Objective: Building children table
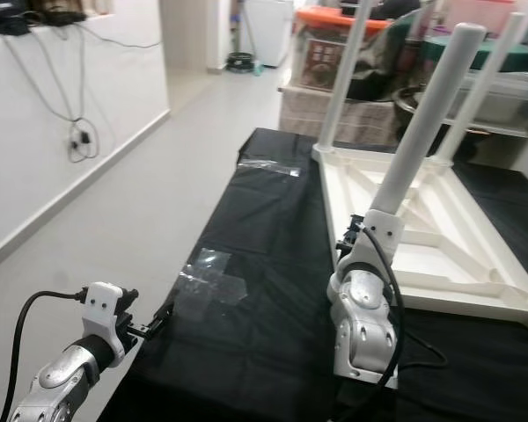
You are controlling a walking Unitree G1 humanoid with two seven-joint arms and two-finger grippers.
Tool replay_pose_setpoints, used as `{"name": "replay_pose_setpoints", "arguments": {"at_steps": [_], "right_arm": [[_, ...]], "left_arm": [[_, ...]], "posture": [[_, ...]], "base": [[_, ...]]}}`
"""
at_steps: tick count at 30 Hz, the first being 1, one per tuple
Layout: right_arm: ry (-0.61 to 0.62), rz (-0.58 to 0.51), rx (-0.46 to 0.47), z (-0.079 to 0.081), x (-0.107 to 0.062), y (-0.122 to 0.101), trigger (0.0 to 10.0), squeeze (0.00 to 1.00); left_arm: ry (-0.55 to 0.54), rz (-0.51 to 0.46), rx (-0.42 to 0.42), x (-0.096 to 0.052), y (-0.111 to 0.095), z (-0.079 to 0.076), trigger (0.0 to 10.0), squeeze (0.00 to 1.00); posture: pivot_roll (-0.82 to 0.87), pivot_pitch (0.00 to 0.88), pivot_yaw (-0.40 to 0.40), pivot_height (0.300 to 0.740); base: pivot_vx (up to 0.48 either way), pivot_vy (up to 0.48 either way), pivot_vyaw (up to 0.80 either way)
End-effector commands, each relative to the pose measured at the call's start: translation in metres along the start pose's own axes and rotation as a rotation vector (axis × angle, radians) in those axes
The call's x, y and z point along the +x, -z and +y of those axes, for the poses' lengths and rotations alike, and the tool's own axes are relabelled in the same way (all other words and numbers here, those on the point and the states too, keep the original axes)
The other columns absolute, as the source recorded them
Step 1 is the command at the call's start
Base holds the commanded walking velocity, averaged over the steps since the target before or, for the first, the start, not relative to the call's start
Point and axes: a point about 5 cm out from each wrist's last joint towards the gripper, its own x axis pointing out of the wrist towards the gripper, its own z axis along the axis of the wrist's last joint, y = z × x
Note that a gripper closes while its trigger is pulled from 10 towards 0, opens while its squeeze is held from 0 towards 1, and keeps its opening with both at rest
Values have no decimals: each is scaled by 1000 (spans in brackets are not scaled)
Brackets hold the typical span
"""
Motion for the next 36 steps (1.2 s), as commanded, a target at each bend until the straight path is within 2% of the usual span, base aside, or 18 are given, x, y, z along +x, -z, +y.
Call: {"name": "replay_pose_setpoints", "arguments": {"at_steps": [1, 2, 3, 4, 5, 8, 9, 11, 12, 17, 20, 28, 29, 30, 33, 34, 35, 36], "right_arm": [[-197, 1, 60, 14, 5, -5, 10000, 1000], [-197, 1, 60, 14, 5, -5, 10000, 1000], [-308, -22, 67, 23, 5, -14, 10000, 690], [-447, -32, 85, 33, 3, -21, 10000, 0], [-544, -37, 99, 39, 0, -26, 10000, 0], [-595, -35, 112, 42, -2, -27, 10000, 0], [-842, -86, 43, 44, -16, -40, 10000, 0], [-1142, -117, -66, 44, -37, -50, 10000, 0], [-1250, -105, -228, 40, -33, -47, 10000, 0], [-1241, -109, -317, 42, -18, -45, 10000, 0], [-1185, -84, -375, 49, -4, -34, 10000, 0], [-1121, -54, -360, 61, 1, -27, 10000, 0], [-1110, -63, -310, 63, 3, -28, 7569, 0], [-1103, -68, -273, 64, 4, -29, 0, 0], [-1057, -84, -223, 62, 6, -28, 0, 0], [-972, -86, -243, 57, 11, -24, 0, 0], [-972, -86, -243, 57, 11, -24, 0, 0], [-857, -57, -239, 51, 17, -20, 0, 0]], "left_arm": [[10, 17, 5, 2, 2, -1, 10000, 0], [10, 17, 5, 2, 2, -1, 10000, 0], [10, 17, 5, 1, 2, 0, 10000, 0], [9, 17, 6, 1, 2, 1, 10000, 0], [9, 17, 7, 0, 2, 1, 10000, 0], [8, 17, 7, 0, 2, 1, 10000, 0], [6, 17, 7, 0, 2, 2, 10000, 0], [4, 18, 8, -1, 2, 3, 10000, 0], [5, 18, 10, 0, 3, 2, 10000, 0], [4, 16, 12, 1, 2, 2, 10000, 0], [-6, 11, 12, 0, 1, 3, 10000, 0], [-11, 20, 12, -4, 5, 4, 10000, 0], [-9, 20, 13, -4, 4, 4, 10000, 0], [-7, 20, 13, -3, 4, 3, 10000, 0], [-4, 17, 15, -1, 3, 3, 10000, 0], [-2, 16, 16, -1, 3, 3, 10000, 0], [-2, 16, 16, -1, 3, 3, 10000, 0], [1, 17, 15, -1, 3, 2, 10000, 0]], "posture": [[48, 0, -59, 740], [48, 0, -59, 740], [48, 0, -59, 740], [49, 0, -61, 740], [49, 0, -61, 740], [49, 0, -61, 740], [53, 0, -63, 740], [53, 0, -63, 740], [55, 0, -69, 740], [61, 0, -74, 740], [84, 0, -90, 740], [84, 0, -86, 740], [79, 0, -83, 740], [79, 0, -83, 740], [75, 0, -79, 740], [67, 0, -76, 740], [67, 0, -76, 740], [65, 0, -74, 740]], "base": [[0, 0, 0], [0, 0, 0], [0, 0, 0], [0, 0, 0], [0, 0, 0], [0, 0, 0], [0, 0, 0], [0, 0, 0], [0, 0, 0], [0, 0, 0], [0, 0, 0], [0, 0, 0], [0, 0, 0], [0, 0, 0], [0, 0, 0], [0, 0, 0], [0, 0, 0], [0, 0, 0]]}}
